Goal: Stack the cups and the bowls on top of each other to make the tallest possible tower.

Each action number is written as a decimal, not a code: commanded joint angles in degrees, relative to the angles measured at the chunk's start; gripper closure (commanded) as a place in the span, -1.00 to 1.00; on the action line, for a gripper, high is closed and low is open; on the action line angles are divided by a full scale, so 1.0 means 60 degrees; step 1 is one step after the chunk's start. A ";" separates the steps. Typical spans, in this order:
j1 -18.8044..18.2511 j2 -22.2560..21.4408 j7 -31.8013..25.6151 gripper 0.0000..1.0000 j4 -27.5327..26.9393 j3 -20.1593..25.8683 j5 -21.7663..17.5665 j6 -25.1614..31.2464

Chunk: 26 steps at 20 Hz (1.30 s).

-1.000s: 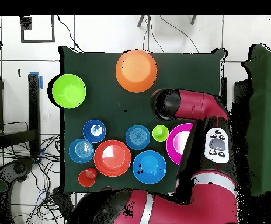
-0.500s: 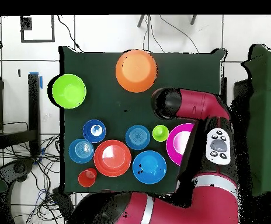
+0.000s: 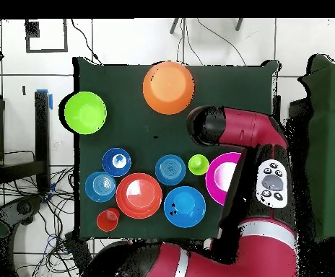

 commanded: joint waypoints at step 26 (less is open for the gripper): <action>0.1315 0.1976 0.2744 -1.00 -0.0456 -0.1824 0.1155 0.0685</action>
